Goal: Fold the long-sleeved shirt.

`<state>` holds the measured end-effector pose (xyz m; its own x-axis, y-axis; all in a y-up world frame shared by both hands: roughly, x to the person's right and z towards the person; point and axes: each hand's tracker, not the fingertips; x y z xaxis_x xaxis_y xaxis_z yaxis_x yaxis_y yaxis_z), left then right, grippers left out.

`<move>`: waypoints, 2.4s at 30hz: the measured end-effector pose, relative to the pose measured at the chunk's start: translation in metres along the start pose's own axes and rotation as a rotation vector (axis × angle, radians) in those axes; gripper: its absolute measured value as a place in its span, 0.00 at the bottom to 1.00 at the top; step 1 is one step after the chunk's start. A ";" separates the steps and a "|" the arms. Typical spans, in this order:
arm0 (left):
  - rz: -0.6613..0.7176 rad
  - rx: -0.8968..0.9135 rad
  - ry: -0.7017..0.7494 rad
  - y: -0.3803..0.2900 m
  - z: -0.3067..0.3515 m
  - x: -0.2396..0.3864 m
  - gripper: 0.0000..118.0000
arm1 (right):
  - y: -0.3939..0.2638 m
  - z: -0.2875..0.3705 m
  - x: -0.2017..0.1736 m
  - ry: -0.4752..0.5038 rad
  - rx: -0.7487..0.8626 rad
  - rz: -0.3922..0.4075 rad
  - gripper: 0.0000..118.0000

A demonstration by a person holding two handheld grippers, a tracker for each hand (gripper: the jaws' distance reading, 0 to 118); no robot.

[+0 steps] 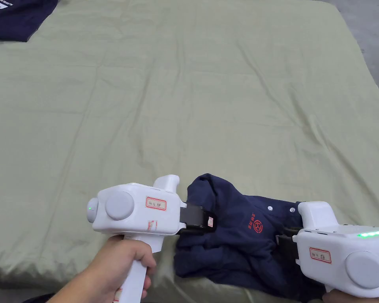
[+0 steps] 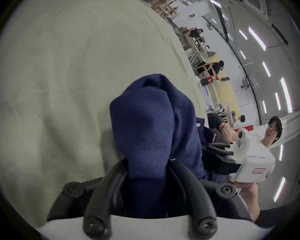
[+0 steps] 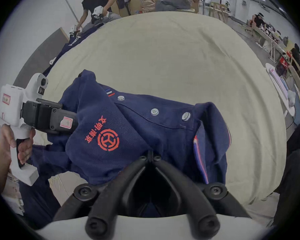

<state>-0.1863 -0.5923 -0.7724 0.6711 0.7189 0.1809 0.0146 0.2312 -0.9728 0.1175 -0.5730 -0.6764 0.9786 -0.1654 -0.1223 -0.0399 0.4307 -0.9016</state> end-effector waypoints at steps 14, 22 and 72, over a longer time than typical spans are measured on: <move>0.069 0.120 0.168 0.015 0.150 -0.085 0.14 | 0.056 -0.012 -0.125 0.202 0.064 0.169 0.01; 0.103 0.205 0.397 0.032 0.284 -0.174 0.14 | 0.108 -0.058 -0.274 0.377 0.047 0.330 0.01; -0.523 0.717 0.615 -0.068 0.161 0.207 0.84 | -0.008 0.229 -0.038 -0.240 0.621 0.004 0.13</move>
<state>-0.1676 -0.3541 -0.6460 0.9678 0.0131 0.2515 0.1045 0.8877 -0.4485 0.1267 -0.3670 -0.5696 0.9993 0.0080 0.0352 0.0101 0.8738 -0.4862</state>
